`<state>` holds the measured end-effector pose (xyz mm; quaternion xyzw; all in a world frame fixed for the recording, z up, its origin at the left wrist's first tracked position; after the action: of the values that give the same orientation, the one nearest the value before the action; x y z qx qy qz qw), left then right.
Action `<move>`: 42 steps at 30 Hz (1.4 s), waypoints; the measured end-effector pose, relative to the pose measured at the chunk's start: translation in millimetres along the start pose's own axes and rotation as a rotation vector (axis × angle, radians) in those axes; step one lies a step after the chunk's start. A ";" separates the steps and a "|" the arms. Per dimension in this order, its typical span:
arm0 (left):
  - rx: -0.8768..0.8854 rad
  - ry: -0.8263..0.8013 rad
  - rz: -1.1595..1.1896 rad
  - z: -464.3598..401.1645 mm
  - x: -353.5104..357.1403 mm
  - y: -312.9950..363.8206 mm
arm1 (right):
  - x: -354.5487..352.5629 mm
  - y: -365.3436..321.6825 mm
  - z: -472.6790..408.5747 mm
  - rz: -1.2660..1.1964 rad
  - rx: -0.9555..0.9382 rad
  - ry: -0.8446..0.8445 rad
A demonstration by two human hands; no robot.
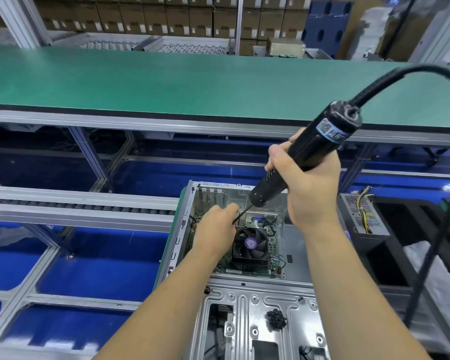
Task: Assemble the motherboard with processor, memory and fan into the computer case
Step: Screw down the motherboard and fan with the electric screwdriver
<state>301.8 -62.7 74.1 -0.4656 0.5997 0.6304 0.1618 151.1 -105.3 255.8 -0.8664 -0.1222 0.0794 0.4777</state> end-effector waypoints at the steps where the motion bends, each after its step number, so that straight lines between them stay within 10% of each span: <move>1: 0.000 -0.005 -0.013 -1.6 -1.9 -1.8 | 5.9 0.1 -0.4 0.011 -0.002 -0.008; 27: -0.616 -0.150 0.134 -6.1 23.2 -81.2 | 79.3 77.7 -13.7 0.120 0.087 -0.138; 34: -0.559 -0.483 -0.152 4.4 50.2 -79.3 | 86.8 92.0 -13.5 0.151 0.099 -0.151; 42: -0.517 -0.489 -0.084 3.2 52.9 -73.6 | 94.4 106.5 -8.1 0.166 0.109 -0.166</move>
<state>329.5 -61.7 -12.3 -0.3509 0.3444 0.8468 0.2032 258.0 -139.5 168.0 -0.8366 -0.0849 0.1968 0.5041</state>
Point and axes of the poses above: each hand's wrist, its own z-axis away from the middle knuckle, its own x-axis out of the palm, y = z × x, the point moved 9 cm from there along -z, towards the middle knuckle, and after that the axes turned 14 degrees about z, right-handed, at the moved point
